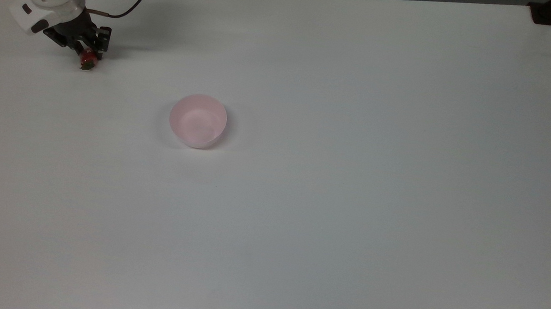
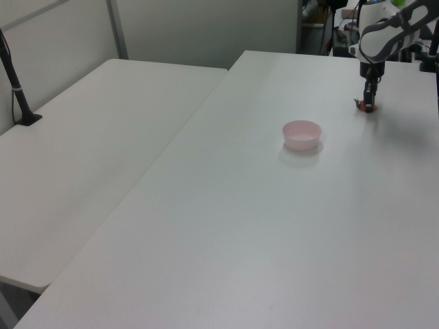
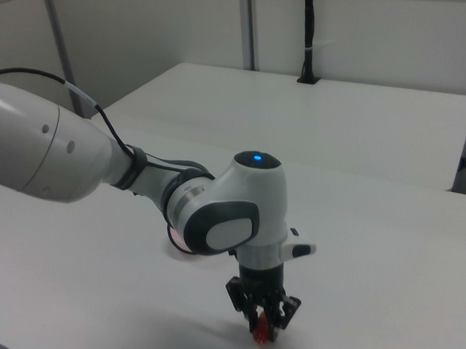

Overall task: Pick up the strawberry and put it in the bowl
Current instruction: 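Carry the strawberry over the pink bowl and lower it inside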

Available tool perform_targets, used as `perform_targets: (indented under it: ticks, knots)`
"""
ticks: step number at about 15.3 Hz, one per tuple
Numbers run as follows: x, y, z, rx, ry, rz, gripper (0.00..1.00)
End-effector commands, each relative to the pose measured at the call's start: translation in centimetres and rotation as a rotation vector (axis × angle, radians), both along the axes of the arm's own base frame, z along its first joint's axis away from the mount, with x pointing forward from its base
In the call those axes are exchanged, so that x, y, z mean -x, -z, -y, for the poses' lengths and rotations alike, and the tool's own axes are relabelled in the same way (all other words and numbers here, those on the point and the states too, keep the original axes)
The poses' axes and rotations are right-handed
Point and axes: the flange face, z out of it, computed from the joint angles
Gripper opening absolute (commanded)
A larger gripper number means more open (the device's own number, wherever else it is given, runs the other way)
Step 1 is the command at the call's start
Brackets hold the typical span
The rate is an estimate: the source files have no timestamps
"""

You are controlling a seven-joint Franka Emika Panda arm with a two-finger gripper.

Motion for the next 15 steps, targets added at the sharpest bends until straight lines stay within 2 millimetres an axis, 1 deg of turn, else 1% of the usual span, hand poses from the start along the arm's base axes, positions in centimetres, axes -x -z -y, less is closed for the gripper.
perform_targets:
  ticks: [1,2,3,4,5,7,9,10,13,14,15]
  knots:
    - [-2.9,-4.5,-4.4,-0.043,-0.012,0.048,0.33]
    - [-4.2,-6.5,-5.9,-0.068,-0.015,0.054,0.35]
    - [-5.8,-8.9,-8.4,-0.11,-0.025,0.051,0.36]
    - [-6.9,-10.1,-9.9,-0.127,-0.021,0.063,0.36]
    - [-7.8,-10.4,-11.7,-0.137,-0.01,0.075,0.36]
    - [-9.4,-10.4,-15.0,-0.139,0.017,0.079,0.36]
    - [-10.5,-9.0,-18.2,-0.143,0.042,0.055,0.36]
    - [-10.9,-8.4,-19.3,-0.143,0.059,0.055,0.36]
    - [-12.8,-6.6,-22.1,-0.142,0.138,0.111,0.36]
    - [-13.2,-6.0,-22.7,-0.138,0.153,0.12,0.36]
    - [-13.9,-5.8,-22.9,-0.135,0.176,0.138,0.36]
